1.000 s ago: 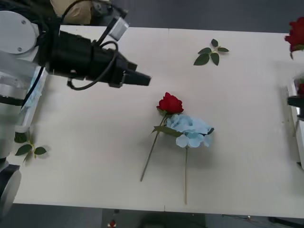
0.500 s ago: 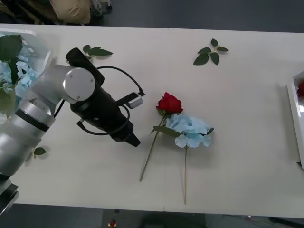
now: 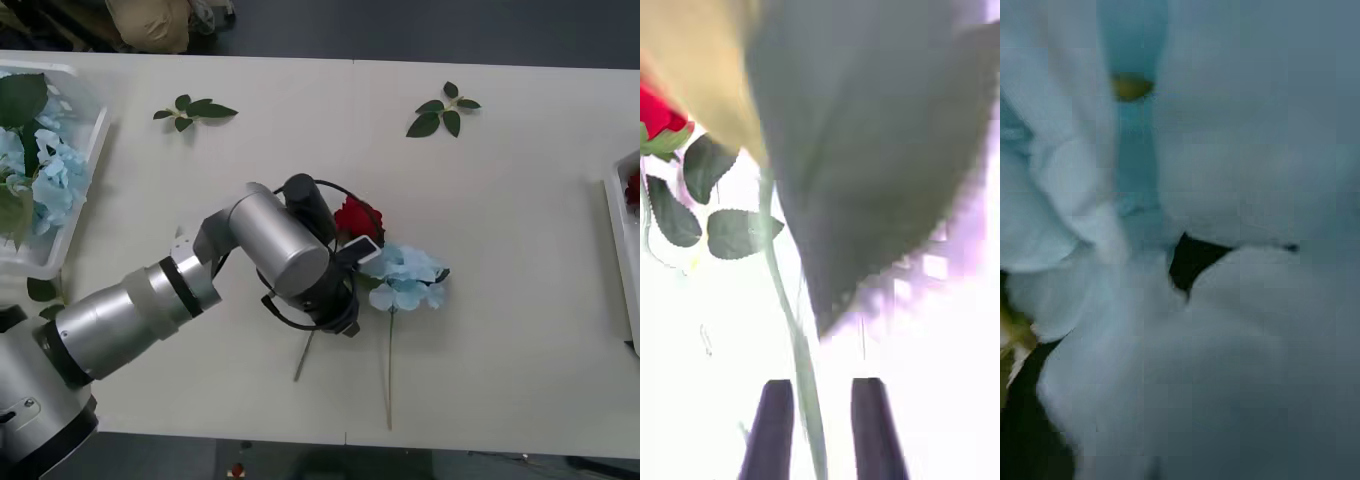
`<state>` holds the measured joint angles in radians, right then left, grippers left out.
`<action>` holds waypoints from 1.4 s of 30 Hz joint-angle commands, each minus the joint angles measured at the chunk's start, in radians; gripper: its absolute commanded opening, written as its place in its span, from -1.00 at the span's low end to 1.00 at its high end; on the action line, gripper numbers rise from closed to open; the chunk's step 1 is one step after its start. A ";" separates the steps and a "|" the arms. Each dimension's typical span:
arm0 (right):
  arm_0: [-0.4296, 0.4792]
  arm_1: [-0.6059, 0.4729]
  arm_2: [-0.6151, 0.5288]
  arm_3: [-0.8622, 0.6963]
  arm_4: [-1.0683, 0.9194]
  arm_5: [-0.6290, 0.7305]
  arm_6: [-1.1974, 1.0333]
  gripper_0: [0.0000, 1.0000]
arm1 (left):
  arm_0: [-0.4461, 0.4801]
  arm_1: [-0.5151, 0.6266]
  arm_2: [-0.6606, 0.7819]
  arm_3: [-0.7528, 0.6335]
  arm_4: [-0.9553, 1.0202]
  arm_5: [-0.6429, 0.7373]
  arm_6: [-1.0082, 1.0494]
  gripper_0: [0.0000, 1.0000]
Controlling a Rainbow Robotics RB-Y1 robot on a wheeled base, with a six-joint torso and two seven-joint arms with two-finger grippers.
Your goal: Put the red flowers into the right box and the blue flowers into the left box
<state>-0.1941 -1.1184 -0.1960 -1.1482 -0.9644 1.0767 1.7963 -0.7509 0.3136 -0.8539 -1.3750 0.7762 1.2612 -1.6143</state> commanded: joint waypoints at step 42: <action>-0.087 -0.027 0.734 -1.004 -0.143 0.014 -0.752 1.00 | 0.016 0.052 0.504 -0.228 0.629 -0.365 -0.449 -1.00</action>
<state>-0.2251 -1.1185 0.5021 -2.1589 -1.1180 1.1074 1.0592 -0.7248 0.4243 -0.3166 -1.5401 1.3789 0.9474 -1.9447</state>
